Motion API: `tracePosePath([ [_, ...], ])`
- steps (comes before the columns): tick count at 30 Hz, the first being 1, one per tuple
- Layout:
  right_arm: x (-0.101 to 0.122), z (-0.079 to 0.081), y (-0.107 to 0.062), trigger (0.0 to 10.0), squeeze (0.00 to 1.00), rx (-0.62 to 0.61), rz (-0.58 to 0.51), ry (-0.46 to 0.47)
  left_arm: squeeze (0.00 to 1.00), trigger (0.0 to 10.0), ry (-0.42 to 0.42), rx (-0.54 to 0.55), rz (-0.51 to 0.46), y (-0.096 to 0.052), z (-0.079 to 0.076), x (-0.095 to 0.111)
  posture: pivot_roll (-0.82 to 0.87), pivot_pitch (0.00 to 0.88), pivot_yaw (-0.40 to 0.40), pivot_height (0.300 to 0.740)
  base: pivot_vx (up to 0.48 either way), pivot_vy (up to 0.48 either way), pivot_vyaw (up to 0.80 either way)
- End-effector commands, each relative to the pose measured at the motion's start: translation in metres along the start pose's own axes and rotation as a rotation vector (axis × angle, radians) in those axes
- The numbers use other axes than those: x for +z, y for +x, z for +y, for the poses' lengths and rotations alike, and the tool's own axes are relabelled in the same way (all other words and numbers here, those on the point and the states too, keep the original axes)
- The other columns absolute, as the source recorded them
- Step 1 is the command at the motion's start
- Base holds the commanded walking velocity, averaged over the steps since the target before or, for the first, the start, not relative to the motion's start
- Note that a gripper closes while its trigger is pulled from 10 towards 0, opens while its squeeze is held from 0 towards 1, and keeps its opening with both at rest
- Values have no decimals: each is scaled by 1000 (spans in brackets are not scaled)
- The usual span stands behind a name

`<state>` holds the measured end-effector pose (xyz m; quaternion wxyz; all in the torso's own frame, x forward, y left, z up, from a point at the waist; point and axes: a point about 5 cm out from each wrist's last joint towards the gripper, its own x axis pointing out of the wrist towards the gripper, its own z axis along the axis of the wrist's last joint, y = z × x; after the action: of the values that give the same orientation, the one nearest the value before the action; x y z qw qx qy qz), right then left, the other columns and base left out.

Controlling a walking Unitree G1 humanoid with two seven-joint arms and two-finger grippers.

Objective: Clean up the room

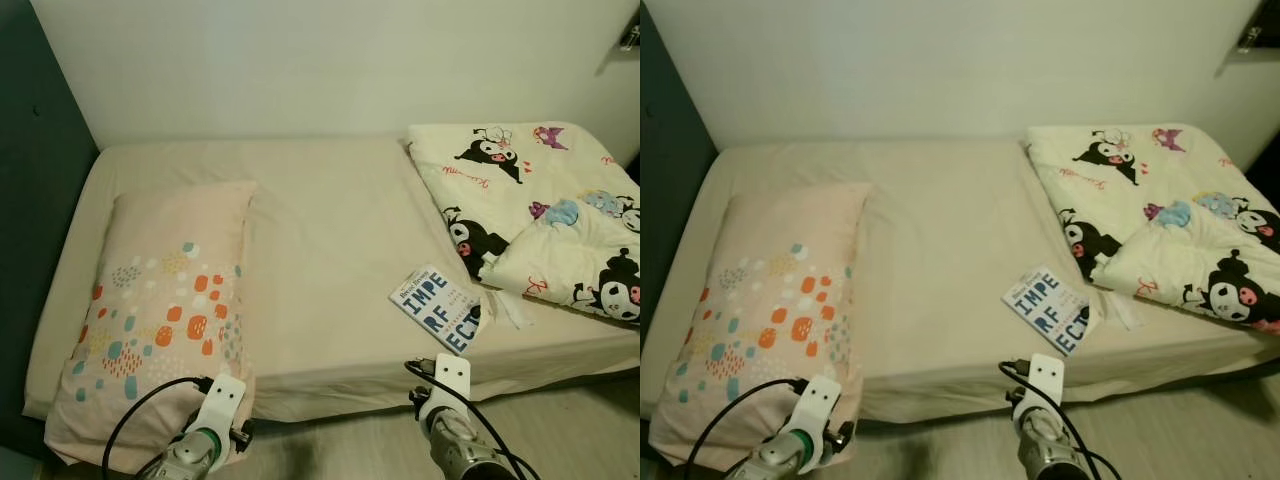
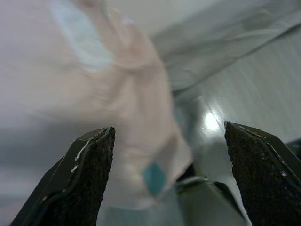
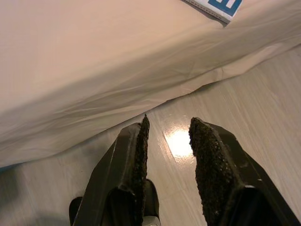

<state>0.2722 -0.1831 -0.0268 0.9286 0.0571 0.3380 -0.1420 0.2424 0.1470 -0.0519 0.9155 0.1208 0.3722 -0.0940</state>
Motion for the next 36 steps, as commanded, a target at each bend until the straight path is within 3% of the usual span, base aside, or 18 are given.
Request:
tracePosePath([
  [1,-7,-2,-1,10000,0,-4,25,4,0,10000,11,-2,25,-1,-1,-8,75,2,36,740,0,0,0],
  [12,-8,-2,-1,10000,0,-3,29,12,0,10000,11,-12,7,2,-11,4,74,0,35,740,0,0,0],
  [20,-9,-3,-1,10000,0,-7,29,3,0,10000,12,-36,20,-2,-43,-9,71,1,35,740,0,0,0],
  [26,-9,-4,-1,10000,0,-8,18,42,0,10000,12,-46,27,-5,-55,-15,70,2,36,740,0,0,0],
  [36,-1,-11,-1,10000,0,-60,-41,102,0,10000,14,-22,22,-4,-31,-16,72,6,40,740,0,0,0],
])
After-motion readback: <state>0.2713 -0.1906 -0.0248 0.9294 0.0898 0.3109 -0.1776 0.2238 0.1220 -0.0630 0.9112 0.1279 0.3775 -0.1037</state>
